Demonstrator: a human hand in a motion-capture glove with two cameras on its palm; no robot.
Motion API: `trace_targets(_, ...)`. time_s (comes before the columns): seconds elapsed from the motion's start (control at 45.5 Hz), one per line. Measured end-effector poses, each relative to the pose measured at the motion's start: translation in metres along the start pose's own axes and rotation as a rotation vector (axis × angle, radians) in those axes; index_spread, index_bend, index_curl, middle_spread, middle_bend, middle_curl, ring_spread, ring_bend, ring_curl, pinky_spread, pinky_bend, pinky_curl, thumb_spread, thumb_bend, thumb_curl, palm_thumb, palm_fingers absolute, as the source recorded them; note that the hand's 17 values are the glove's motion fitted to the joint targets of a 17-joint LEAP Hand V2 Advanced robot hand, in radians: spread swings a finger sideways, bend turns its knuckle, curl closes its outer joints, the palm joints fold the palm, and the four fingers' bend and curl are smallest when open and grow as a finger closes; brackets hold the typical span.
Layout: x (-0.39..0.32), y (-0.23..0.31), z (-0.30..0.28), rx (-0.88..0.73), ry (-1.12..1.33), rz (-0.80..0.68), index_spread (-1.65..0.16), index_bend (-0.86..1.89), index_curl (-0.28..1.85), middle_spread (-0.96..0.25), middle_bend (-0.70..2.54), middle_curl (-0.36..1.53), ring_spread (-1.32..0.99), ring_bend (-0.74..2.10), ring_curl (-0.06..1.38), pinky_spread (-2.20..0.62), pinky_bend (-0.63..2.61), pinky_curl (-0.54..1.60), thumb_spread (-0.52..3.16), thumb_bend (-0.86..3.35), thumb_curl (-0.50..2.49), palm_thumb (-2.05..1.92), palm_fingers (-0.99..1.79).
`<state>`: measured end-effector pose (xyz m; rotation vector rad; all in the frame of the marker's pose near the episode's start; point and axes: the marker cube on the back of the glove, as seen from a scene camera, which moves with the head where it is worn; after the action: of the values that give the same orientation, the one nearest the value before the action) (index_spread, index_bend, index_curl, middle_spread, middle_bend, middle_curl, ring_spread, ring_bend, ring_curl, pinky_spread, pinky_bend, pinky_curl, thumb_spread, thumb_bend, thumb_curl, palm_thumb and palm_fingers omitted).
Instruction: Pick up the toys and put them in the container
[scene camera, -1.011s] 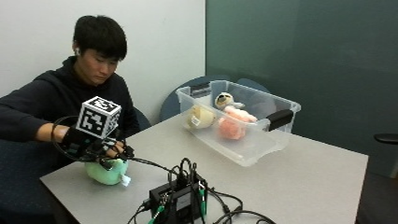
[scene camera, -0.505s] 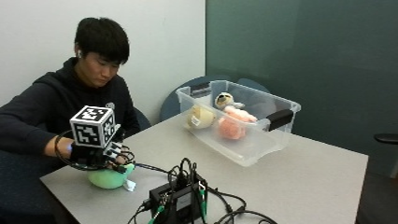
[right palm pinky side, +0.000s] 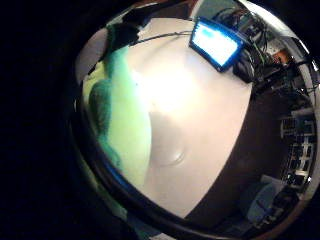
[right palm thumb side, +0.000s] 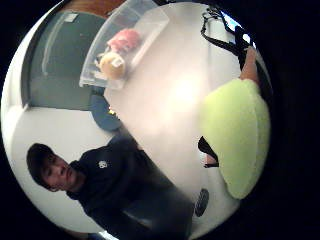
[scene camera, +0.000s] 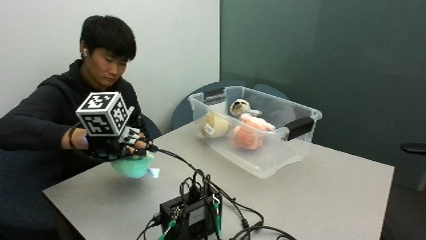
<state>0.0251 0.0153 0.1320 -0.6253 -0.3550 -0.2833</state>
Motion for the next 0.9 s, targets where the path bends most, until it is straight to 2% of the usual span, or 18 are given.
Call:
trace_targets(0.132,-0.026,-0.012,-0.01,0.005,-0.047,-0.029,-0.34,1.04,0.9,-0.13,1.23,0.74,-0.41,0.49,0.24,-0.04,0.17,0.21,0.68,0.12,0.81,0.75,0.25)
trace_targets(0.286,-0.056,-0.022,-0.008,0.03,0.014,-0.085,-0.33,1.08,0.93,-0.14,1.22,0.72,-0.38,0.32,0.19,-0.09,0.22,0.24,0.67,0.09,0.84,0.72,0.16)
trace_targets(0.352,-0.066,-0.026,-0.006,0.044,0.018,-0.101,-0.32,1.03,0.92,-0.15,1.16,0.7,-0.4,0.39,0.19,-0.14,0.26,0.25,0.67,0.09,0.86,0.73,0.24)
trace_targets(0.461,-0.078,-0.034,-0.001,0.056,0.029,-0.112,-0.31,0.85,0.89,-0.15,0.97,0.64,-0.46,0.76,0.28,-0.23,0.42,0.28,0.67,0.09,0.88,0.74,0.54)
trace_targets(0.615,-0.093,-0.047,0.002,0.099,0.041,-0.133,-0.33,0.68,0.91,-0.21,0.96,0.66,-0.45,1.03,0.4,-0.31,0.62,0.35,0.61,0.09,0.93,0.77,0.75)
trace_targets(0.901,-0.123,-0.075,-0.004,0.164,-0.036,-0.162,-0.38,0.56,1.02,-0.29,1.07,0.75,-0.41,1.2,0.5,-0.37,0.85,0.46,0.48,0.07,1.0,0.77,0.96)
